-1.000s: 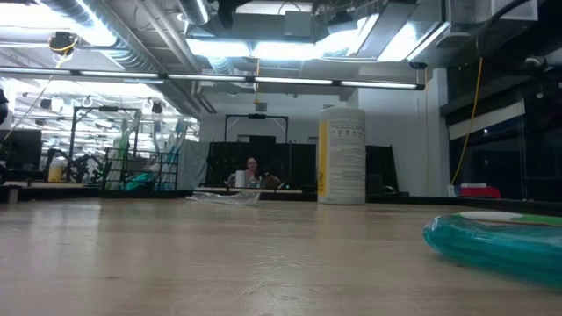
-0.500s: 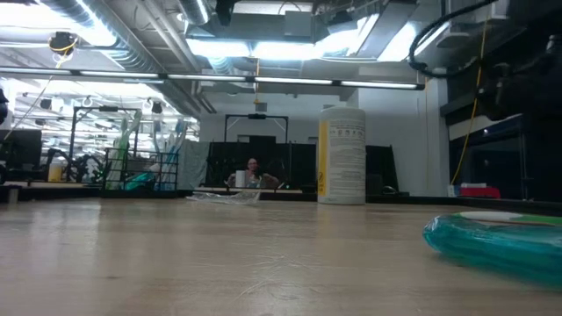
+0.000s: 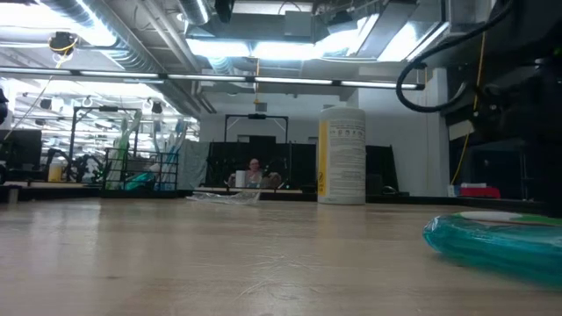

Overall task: Pick & Place toothbrushing station
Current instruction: Put the green toothbrush into the left section of the black organizer

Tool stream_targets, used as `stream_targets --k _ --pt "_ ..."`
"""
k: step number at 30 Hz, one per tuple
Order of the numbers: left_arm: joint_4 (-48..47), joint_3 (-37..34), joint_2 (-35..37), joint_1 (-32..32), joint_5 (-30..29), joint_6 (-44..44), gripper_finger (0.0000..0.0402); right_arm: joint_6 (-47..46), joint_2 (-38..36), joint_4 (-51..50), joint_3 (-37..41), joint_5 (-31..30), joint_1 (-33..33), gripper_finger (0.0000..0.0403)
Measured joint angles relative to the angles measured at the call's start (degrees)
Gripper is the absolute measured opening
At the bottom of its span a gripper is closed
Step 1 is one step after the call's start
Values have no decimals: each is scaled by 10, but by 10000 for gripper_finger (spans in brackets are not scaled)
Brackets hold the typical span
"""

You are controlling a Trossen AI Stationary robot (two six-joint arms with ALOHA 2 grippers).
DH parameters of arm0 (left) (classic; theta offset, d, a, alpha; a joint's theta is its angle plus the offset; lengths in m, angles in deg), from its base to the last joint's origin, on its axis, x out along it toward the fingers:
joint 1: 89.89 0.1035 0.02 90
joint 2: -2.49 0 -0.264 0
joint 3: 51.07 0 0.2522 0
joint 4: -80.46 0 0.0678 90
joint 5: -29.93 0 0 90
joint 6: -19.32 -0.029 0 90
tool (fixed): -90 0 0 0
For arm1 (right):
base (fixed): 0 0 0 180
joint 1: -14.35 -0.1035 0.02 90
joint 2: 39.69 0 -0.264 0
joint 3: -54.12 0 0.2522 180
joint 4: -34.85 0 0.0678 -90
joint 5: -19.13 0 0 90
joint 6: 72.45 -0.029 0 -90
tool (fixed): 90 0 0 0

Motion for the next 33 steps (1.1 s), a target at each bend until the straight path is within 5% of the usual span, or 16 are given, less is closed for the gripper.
stream_targets --k 8,15,33 --pt "1 0 0 0 0 0 45 -12 -3 12 -26 -73 25 110" --pt "1 0 0 0 5 3 45 30 -2 10 -29 -80 92 110" --pt "1 0 0 -18 19 5 45 178 42 25 -29 19 188 110"
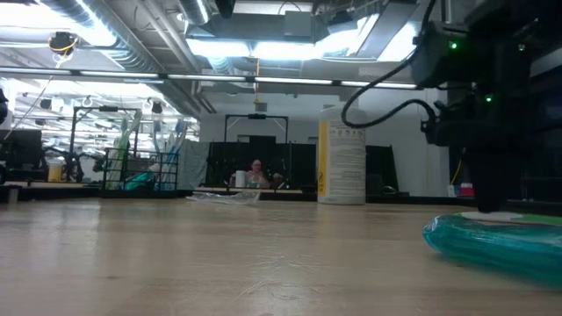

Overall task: Pick & Place toothbrushing station
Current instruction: Put the green toothbrush into the left section of the black organizer

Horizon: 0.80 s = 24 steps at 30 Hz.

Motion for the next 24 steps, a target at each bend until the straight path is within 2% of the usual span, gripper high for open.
stream_targets --k 7,14,17,20,24 --pt "-8 0 8 -1 0 3 45 10 24 48 1 25 0 110" --pt "-12 0 18 0 0 3 45 0 38 51 -2 14 -8 107" --pt "-16 0 24 0 -9 2 45 -11 38 49 -3 1 -11 80" --pt "-32 0 33 0 -35 -6 45 -5 41 51 -14 -7 -12 26" --pt "-63 0 53 2 -68 -17 45 -5 40 71 -37 -43 -11 19"
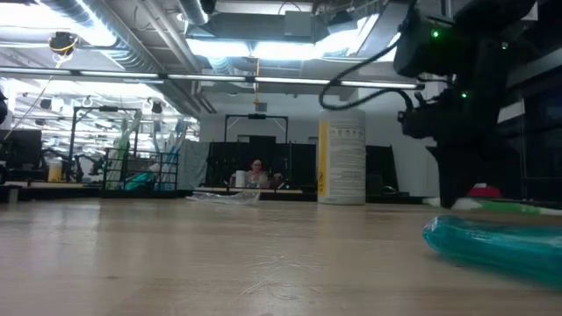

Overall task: Pick & Place toothbrushing station
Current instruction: Put the green toothbrush into the left section of the black organizer

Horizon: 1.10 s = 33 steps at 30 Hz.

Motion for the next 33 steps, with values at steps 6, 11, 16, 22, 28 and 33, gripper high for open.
stream_targets --k 6,11,16,22,28,33 --pt "-105 0 60 0 -77 23 45 -17 -12 15 -69 -131 -1 18" --pt "-226 0 131 -10 -159 50 45 -19 -80 120 -125 -368 -10 18" --pt "-274 -5 184 -33 -205 124 45 213 -148 440 -114 -488 -34 18" --pt "-159 -69 203 -40 -147 253 84 469 -149 797 -96 -271 -14 18" --pt "271 -204 182 -40 -54 355 157 455 -124 900 -88 -105 22 18" --pt "396 -268 125 -41 -53 440 196 445 -94 1009 -88 -35 36 18"
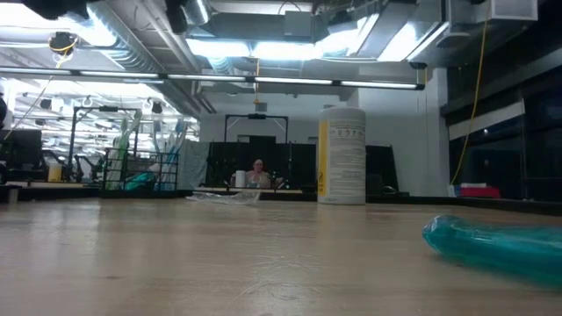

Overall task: Pick & Place toothbrushing station
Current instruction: Put the green toothbrush into the left section of the black organizer

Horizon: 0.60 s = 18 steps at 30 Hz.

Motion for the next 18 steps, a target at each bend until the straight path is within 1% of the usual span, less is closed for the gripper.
stream_targets --k 2,4,6,8,10,12,14,16,18 --pt "47 -6 -28 -3 0 13 201 -7 9 47 0 18 6 18" --pt "127 -5 -62 -5 12 16 201 -17 19 80 0 30 11 18" --pt "193 2 -99 -4 52 16 197 -27 30 100 0 36 12 18" --pt "231 16 -134 -4 98 33 189 -36 40 125 -1 43 12 18" --pt "249 35 -169 -4 141 65 182 -44 49 130 -9 50 12 18" --pt "247 52 -201 -4 173 84 175 -53 62 128 -19 67 12 18" --pt "247 63 -219 -4 178 72 169 -57 73 129 -32 79 12 18" --pt "253 73 -227 -4 163 41 167 -57 82 135 -48 96 12 18" --pt "259 81 -230 -2 153 29 168 -57 87 135 -60 108 12 18"
